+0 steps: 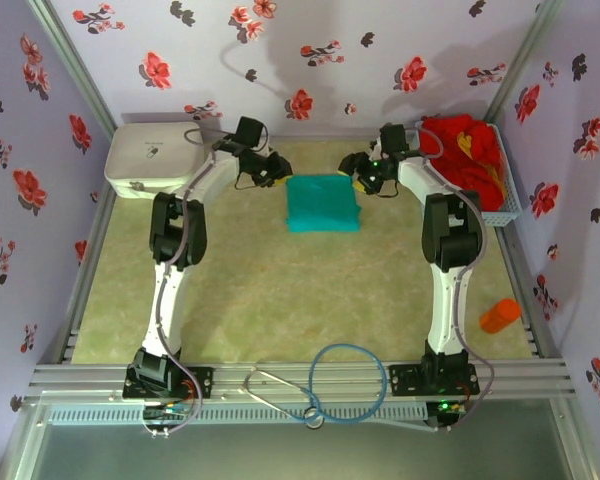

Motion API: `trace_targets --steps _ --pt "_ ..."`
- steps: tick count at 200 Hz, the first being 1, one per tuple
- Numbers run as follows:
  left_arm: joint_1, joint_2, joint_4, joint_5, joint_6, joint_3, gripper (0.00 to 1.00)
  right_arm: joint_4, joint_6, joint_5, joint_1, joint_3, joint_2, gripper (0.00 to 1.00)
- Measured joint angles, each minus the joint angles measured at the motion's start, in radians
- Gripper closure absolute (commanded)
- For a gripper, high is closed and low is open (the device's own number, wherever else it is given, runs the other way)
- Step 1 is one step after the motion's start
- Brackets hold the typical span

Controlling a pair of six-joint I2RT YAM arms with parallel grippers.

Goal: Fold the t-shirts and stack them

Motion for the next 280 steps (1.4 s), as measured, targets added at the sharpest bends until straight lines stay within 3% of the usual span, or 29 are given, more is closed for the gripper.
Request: trace_targets --steps 39,84,124,161,204,280 --pt "0.004 -0.041 -0.033 -0.047 0.034 -0.005 0.69 0.051 0.002 -0.008 -0.001 -0.058 -0.041 0.21" --pt "-0.039 -0.273 0.014 -0.097 0.032 -0.237 0.68 0.119 0.082 -0.046 -0.001 -0.231 -0.209 0.12" --pt "-0.133 -0.413 0.201 -0.097 -0.059 -0.447 0.66 0.264 0.219 -0.083 0.016 -0.389 -0.357 0.11" --pt "-0.196 -0.418 0.416 -0.076 -0.205 -0.612 0.67 0.467 0.386 -0.093 0.056 -0.516 -0.384 0.10" --pt "-0.248 -0.381 0.616 -0.074 -0.330 -0.657 0.67 0.690 0.562 -0.087 0.086 -0.636 -0.374 0.10" --pt "-0.289 -0.302 0.773 -0.101 -0.438 -0.732 0.68 0.924 0.731 -0.043 0.114 -0.752 -0.332 0.10"
